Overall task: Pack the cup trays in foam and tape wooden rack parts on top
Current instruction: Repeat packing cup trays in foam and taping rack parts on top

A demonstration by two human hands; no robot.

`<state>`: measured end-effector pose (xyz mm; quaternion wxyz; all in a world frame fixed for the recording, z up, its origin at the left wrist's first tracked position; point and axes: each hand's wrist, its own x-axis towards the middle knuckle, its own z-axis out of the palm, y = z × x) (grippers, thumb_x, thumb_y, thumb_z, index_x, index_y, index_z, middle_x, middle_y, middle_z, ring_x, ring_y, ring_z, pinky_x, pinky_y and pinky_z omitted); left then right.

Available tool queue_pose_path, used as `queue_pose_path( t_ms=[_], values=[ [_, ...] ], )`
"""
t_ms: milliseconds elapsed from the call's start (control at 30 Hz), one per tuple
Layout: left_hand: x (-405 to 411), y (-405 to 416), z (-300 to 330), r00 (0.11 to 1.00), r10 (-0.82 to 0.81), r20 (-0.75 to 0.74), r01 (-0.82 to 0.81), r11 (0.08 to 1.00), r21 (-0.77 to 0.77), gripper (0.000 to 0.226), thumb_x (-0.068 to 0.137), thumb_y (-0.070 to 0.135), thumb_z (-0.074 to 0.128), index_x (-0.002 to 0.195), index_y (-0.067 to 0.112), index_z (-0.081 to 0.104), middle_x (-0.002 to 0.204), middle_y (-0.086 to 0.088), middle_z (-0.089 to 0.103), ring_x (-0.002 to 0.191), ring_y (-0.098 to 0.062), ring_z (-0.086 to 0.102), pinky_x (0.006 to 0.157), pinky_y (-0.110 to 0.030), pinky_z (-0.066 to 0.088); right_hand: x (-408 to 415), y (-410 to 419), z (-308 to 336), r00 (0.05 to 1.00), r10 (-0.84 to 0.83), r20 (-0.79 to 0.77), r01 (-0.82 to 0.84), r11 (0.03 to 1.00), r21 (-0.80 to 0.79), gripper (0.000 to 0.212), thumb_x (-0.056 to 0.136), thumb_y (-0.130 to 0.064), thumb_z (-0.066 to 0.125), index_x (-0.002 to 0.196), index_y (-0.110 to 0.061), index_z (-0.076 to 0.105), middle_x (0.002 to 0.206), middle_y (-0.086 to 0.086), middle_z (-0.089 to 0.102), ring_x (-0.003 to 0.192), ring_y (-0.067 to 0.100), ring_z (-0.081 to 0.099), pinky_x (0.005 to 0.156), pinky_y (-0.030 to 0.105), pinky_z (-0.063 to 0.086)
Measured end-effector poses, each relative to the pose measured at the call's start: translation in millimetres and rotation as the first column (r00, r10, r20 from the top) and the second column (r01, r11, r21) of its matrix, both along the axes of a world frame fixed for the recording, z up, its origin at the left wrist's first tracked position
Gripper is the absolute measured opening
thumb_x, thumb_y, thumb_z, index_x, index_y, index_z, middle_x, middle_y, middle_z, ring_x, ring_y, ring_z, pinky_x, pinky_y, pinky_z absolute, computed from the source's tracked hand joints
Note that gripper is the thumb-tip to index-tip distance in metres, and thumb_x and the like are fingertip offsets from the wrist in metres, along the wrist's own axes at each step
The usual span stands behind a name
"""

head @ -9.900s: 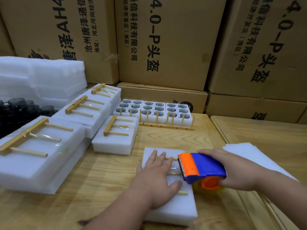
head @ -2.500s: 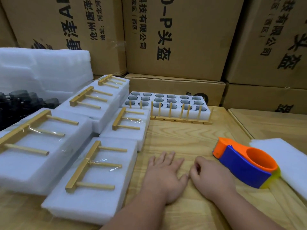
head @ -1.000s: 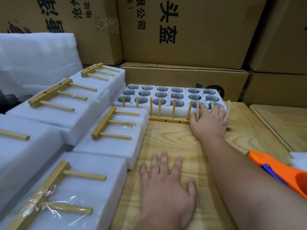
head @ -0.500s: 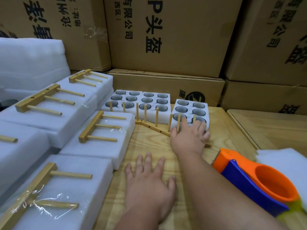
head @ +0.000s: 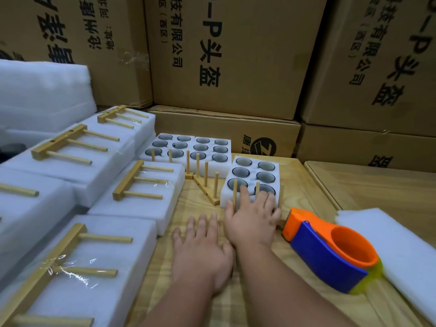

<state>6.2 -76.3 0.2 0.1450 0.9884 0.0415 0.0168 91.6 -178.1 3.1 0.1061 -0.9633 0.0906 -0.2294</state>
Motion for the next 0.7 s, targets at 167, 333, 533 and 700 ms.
queue_pose_path(
  t_ms=[167,333,533,700],
  values=[
    [-2.5,3.1,8.0,1.0,0.01,0.018,-0.007,0.991,-0.132,0.073,0.098,0.043,0.023,0.162,0.027,-0.008,0.171,0.008,0.004,0.156,-0.014,-0.003,0.125,-0.049,-0.004,-21.6,-0.2,0.3,1.0,0.02,-0.015,-0.02,1.0,-0.015,0.063,0.09,-0.062,0.031,0.148,-0.04,0.041,0.133,0.011,0.045,0.138,0.033,0.026,0.1,0.049,0.023],
    [-9.0,6.7,16.0,0.995,0.046,0.086,-0.008,0.92,-0.393,0.078,0.087,0.048,0.02,0.161,0.037,-0.002,0.166,0.011,0.022,0.152,-0.005,0.014,0.126,-0.047,-0.002,-44.7,-0.2,0.1,0.998,0.052,-0.037,-0.053,0.998,-0.025,0.061,0.093,-0.064,0.026,0.149,-0.043,0.035,0.133,0.009,0.043,0.135,0.03,0.024,0.097,0.047,0.021],
    [-12.4,13.2,19.7,0.981,0.059,0.186,0.064,0.804,-0.591,0.076,0.08,0.055,0.028,0.155,0.046,0.025,0.157,0.021,0.037,0.144,-0.001,0.031,0.125,-0.044,0.009,-84.0,3.5,4.3,0.995,0.104,0.002,-0.104,0.995,-0.008,0.061,0.091,-0.061,0.03,0.144,-0.038,0.05,0.124,0.012,0.053,0.126,0.034,0.041,0.095,0.05,0.032],
    [-18.5,13.5,16.8,0.967,-0.033,0.253,0.177,0.802,-0.57,0.064,0.078,0.071,0.042,0.14,0.055,0.046,0.15,0.02,0.043,0.139,-0.005,0.04,0.119,-0.041,0.03,-113.9,1.4,2.7,0.983,0.177,0.049,-0.179,0.983,0.036,0.052,0.094,-0.047,0.042,0.145,-0.039,0.051,0.125,0.011,0.056,0.129,0.034,0.044,0.098,0.05,0.036]
  ],
)
